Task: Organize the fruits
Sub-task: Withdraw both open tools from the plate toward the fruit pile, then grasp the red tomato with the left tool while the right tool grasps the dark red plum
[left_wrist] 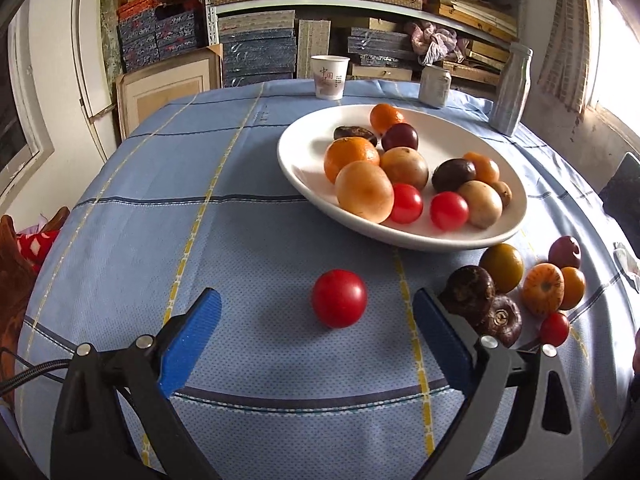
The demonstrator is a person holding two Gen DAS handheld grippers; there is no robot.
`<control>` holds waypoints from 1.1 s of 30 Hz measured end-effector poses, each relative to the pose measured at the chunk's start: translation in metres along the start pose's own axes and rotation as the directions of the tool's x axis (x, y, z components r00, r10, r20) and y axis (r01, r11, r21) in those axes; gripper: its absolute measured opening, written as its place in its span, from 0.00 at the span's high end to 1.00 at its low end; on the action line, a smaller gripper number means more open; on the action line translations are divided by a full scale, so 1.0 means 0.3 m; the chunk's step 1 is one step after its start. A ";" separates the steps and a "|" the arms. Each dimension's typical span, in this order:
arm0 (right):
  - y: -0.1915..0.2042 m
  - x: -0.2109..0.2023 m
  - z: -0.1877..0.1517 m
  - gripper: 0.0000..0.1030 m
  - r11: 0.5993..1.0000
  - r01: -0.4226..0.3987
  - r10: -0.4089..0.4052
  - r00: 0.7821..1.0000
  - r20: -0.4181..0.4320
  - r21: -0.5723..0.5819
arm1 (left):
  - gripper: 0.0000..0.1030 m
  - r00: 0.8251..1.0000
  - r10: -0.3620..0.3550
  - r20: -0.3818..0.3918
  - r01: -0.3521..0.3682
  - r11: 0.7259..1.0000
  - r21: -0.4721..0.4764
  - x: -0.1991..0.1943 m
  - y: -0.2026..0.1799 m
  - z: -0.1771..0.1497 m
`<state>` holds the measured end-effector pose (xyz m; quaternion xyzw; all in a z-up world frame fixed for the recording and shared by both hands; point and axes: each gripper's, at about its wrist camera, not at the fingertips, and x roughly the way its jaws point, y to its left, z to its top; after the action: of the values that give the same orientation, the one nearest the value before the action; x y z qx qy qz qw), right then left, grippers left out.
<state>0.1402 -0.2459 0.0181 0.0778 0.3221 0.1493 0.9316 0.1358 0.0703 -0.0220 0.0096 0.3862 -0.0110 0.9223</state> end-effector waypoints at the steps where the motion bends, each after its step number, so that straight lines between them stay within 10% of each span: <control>1: -0.001 0.017 -0.008 0.11 1.000 0.024 -0.024 0.999 -0.028 -0.015 | 0.08 1.000 0.000 -0.001 0.000 1.000 -0.001 0.001 0.001 0.000; 27: -0.054 0.159 -0.066 0.56 0.998 -0.032 0.042 0.968 -0.246 0.046 | 0.09 0.998 -0.037 -0.042 0.036 0.999 -0.009 0.057 -0.010 0.021; 33: -0.040 0.148 -0.070 0.65 0.998 -0.049 0.056 0.969 -0.241 0.034 | 0.64 0.993 -0.072 -0.096 0.072 0.997 -0.007 0.095 -0.017 0.020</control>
<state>0.1631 -0.2417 -0.0267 0.0806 0.4331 0.1777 0.8800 0.1600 0.0646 -0.0381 -0.0057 0.4304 -0.0432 0.9016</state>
